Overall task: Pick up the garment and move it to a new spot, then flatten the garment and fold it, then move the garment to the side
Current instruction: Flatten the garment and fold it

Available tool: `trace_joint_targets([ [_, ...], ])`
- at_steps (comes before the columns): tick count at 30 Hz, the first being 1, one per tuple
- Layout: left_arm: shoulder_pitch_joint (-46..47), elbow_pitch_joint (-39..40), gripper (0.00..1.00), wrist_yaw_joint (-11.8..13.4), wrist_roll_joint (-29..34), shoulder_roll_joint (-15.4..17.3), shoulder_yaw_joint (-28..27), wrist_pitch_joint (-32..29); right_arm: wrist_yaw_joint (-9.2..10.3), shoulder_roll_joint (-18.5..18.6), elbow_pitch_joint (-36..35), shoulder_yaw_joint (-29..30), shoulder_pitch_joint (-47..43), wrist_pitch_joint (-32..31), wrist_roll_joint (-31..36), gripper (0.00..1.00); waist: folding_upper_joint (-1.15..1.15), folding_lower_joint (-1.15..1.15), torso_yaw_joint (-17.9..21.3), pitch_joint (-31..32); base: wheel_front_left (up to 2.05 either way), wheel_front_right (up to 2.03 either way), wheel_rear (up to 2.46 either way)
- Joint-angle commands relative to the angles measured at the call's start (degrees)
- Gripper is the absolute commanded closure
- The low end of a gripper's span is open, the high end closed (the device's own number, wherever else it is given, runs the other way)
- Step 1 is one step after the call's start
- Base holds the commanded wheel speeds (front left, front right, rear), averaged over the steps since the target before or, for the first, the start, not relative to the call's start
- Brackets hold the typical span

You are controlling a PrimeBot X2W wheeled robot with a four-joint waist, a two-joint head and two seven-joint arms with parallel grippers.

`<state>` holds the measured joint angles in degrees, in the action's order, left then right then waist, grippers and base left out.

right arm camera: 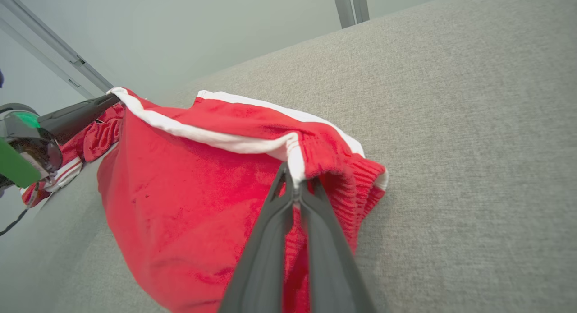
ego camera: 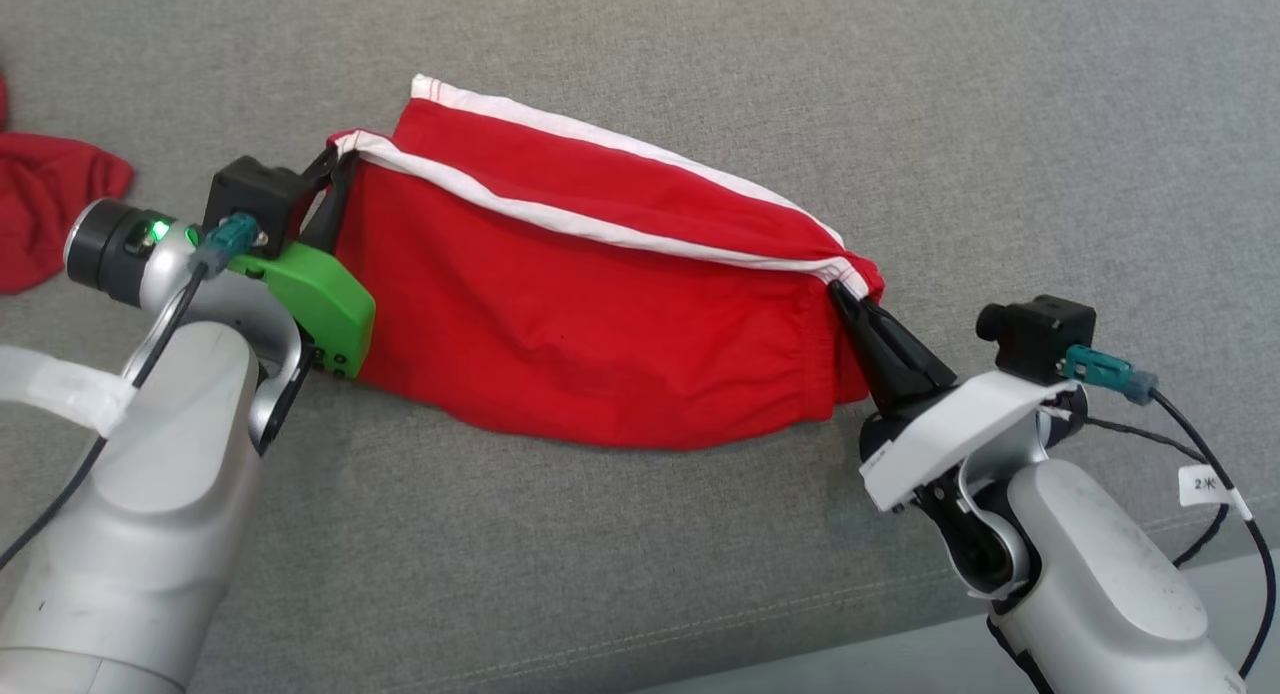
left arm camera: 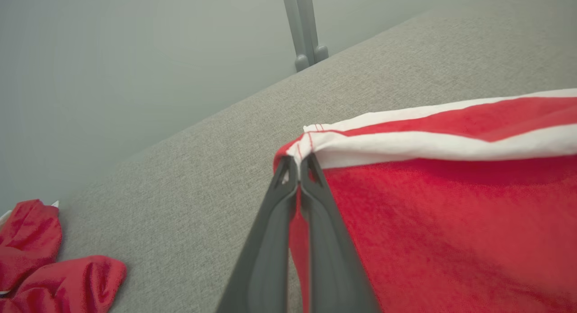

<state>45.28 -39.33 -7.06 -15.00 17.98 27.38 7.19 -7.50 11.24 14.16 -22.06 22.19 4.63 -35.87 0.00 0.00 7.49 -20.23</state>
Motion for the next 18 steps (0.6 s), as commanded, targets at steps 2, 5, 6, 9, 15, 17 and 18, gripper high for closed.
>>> trace_joint_targets([
  [2,2.84,-2.40,1.00,-0.22,-1.12,-0.58,0.08,-0.07,0.02,-0.63,1.22,-0.11,1.92,0.42,-0.71,1.00,0.00,0.00,2.46,-3.11,0.00,0.00,0.00],
  [5,6.25,-6.20,1.00,-0.26,-1.43,-1.05,0.91,0.24,0.02,-1.22,3.21,0.01,3.98,0.95,-0.92,1.00,0.00,0.00,2.93,-4.25,0.00,0.00,0.00],
  [6,7.20,-7.35,1.00,-0.29,-1.72,-1.34,1.11,0.25,0.02,-1.49,3.88,0.18,4.47,1.17,-0.99,1.00,0.00,0.00,3.08,-4.58,0.00,0.00,0.00],
  [9,9.79,-10.76,1.00,-0.36,-2.18,-1.58,1.65,0.24,0.02,-2.32,5.87,0.30,5.87,1.76,-1.25,1.00,0.00,0.00,3.50,-5.30,0.00,0.00,0.00],
  [15,13.83,-15.85,1.00,-0.41,-2.96,-2.10,2.80,1.11,0.02,-3.04,8.87,-0.68,8.31,3.11,-2.28,1.00,0.00,0.00,3.88,-6.48,0.00,0.00,0.00],
  [17,15.02,-17.09,1.00,-0.42,-3.20,-2.50,3.17,1.53,0.02,-3.04,9.68,-1.07,9.03,3.57,-2.67,1.00,0.00,0.00,3.90,-6.77,0.00,0.00,0.00],
  [18,15.57,-17.76,1.00,-0.42,-3.28,-2.65,3.37,1.69,0.02,-3.05,10.17,-1.29,9.42,3.73,-2.88,1.00,0.00,0.00,3.93,-6.88,0.00,0.00,0.00],
])
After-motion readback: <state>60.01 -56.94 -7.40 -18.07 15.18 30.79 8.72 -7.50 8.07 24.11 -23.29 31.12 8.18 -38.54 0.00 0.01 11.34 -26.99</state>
